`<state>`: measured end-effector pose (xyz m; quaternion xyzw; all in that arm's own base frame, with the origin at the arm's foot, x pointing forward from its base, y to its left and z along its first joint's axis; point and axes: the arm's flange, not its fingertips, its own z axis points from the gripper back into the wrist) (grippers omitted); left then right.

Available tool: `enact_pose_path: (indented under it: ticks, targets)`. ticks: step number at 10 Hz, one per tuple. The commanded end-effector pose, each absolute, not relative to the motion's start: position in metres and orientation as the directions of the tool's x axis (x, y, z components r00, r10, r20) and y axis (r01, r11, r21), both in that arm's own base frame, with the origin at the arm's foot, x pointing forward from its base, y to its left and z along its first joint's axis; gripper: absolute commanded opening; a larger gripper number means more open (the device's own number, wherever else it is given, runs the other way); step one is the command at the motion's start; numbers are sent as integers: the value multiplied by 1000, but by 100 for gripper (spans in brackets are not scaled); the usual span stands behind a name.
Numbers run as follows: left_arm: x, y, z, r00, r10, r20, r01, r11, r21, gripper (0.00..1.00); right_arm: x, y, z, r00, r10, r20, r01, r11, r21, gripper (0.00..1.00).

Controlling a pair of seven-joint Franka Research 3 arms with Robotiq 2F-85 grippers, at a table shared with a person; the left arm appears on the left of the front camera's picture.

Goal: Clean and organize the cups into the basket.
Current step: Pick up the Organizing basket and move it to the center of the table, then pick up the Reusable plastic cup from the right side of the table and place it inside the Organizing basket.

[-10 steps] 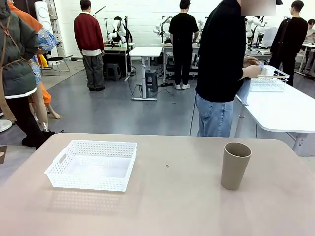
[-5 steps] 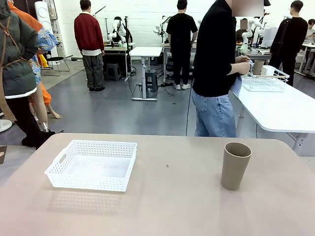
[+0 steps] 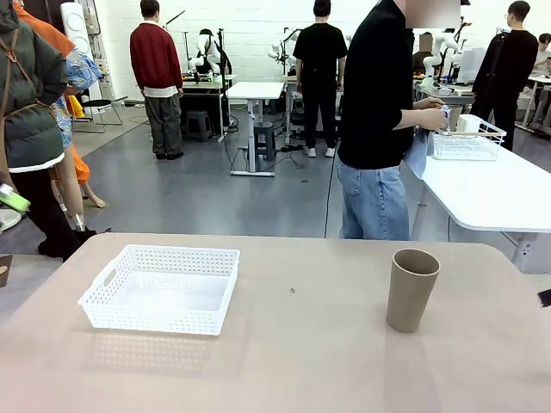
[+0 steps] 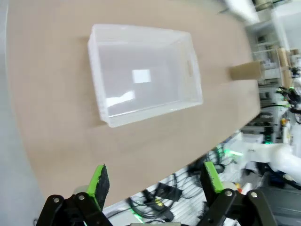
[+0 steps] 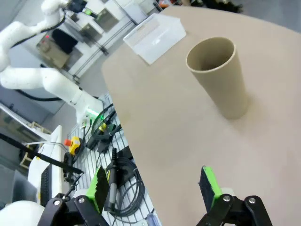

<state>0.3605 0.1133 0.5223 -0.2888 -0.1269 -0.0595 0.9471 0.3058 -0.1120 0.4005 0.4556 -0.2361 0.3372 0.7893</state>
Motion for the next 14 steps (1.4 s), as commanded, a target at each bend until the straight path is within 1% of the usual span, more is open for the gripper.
enact_pose_path:
  ticks: [1, 2, 3, 5, 6, 7, 8, 9, 13, 14]
  targets:
    - [379, 74, 498, 978, -56, 200, 132, 912, -389, 100, 326, -117, 381, 678, 303, 670, -734, 331, 594, 100]
    - [385, 52, 488, 979, -71, 193, 133, 933, -334, 100, 327, -120, 376, 699, 272, 661, -713, 332, 617, 100]
    - [388, 31, 477, 977, -96, 190, 149, 947, -285, 100, 312, -110, 385, 671, 321, 668, -740, 338, 582, 100]
    - [394, -9, 452, 963, -144, 229, 179, 973, -142, 100, 312, -110, 385, 671, 321, 668, -740, 338, 582, 100]
    - [397, -19, 441, 960, -168, 223, 192, 977, -94, 100, 312, -110, 385, 671, 321, 668, -740, 338, 582, 100]
    - [400, -20, 432, 959, -181, 218, 201, 977, -75, 100, 312, -110, 385, 671, 321, 668, -740, 338, 582, 100]
    - [393, -11, 435, 929, -203, 309, 259, 954, -151, 100, 312, -110, 385, 671, 321, 668, -740, 338, 582, 100]
    - [395, -23, 441, 955, -193, 224, 224, 967, -120, 100, 312, -110, 385, 671, 321, 668, -740, 338, 582, 100]
    - [395, -23, 441, 955, -193, 224, 224, 967, -120, 100, 315, -113, 386, 670, 321, 669, -741, 341, 578, 100]
    - [395, -23, 441, 955, -193, 224, 224, 967, -120, 100, 330, -96, 388, 547, 400, 735, -836, 232, 497, 100]
